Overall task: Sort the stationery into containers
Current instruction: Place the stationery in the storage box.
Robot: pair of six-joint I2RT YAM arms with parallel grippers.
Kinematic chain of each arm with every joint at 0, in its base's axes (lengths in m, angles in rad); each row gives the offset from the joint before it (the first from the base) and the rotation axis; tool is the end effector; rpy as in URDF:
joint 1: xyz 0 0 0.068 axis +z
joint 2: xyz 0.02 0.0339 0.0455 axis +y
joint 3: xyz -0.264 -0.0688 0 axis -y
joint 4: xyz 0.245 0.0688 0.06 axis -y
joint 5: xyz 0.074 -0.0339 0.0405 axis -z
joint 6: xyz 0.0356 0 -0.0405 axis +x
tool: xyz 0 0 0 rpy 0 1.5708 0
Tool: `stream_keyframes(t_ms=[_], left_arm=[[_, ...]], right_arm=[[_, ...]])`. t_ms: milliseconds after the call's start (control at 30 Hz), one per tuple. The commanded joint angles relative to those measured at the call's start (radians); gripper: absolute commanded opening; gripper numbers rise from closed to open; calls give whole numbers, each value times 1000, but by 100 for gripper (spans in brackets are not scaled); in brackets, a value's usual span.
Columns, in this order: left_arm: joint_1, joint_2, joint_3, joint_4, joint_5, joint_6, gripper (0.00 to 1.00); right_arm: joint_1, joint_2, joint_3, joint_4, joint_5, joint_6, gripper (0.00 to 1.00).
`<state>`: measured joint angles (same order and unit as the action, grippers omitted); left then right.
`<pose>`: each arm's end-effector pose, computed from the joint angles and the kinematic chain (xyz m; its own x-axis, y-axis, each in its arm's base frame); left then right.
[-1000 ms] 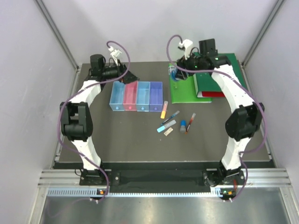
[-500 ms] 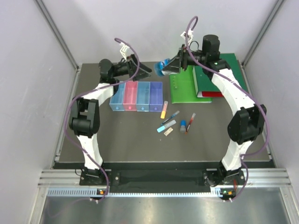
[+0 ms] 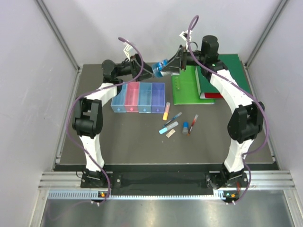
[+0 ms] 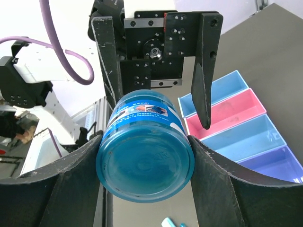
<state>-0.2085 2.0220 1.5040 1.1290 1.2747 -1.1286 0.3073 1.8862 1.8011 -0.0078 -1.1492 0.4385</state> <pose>0.4301 -0.1258 0.3303 -0.5072 -0.1623 -0.8464 0.8611 -0.0546 -0.5055 0.4089 0.1638 0.3952 -0.5003 0.0235 -0.8655 -0.8585 0.1162 0.4994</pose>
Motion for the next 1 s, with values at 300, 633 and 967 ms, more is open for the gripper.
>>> stream_keyframes(t_ms=[300, 633, 967], left_arm=[[-3, -19, 81, 40, 8, -25, 96], [-6, -35, 85, 54, 18, -40, 95], [-11, -36, 94, 43, 8, -36, 94]], right_arm=[[16, 56, 103, 66, -35, 0, 0], [7, 91, 132, 75, -38, 5, 0], [4, 105, 141, 75, -34, 3, 0]])
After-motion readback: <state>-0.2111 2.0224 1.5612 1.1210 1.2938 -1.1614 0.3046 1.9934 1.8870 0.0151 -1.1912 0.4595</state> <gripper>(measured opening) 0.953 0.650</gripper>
